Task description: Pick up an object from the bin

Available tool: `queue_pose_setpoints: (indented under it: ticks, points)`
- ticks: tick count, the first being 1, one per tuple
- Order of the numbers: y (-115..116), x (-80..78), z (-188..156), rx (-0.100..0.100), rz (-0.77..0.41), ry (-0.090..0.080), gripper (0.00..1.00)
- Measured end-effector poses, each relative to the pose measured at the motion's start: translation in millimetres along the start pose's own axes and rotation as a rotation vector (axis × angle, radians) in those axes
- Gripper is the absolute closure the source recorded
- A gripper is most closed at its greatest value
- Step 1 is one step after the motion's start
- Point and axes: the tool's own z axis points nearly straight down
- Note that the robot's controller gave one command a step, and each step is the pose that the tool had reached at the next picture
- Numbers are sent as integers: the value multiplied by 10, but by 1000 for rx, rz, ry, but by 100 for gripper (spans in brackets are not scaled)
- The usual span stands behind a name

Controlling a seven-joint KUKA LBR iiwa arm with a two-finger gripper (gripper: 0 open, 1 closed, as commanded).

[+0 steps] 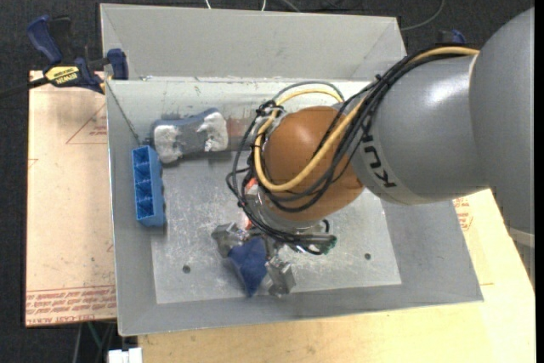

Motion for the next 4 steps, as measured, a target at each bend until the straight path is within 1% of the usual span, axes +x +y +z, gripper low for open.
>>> queue_pose_setpoints:
  ticks: [1,2,4]
  points:
    - [-52,-54,281,11,-23,-19,0]
    - [-176,26,270,4,39,-15,100]
    - [-175,25,264,4,41,-16,100]
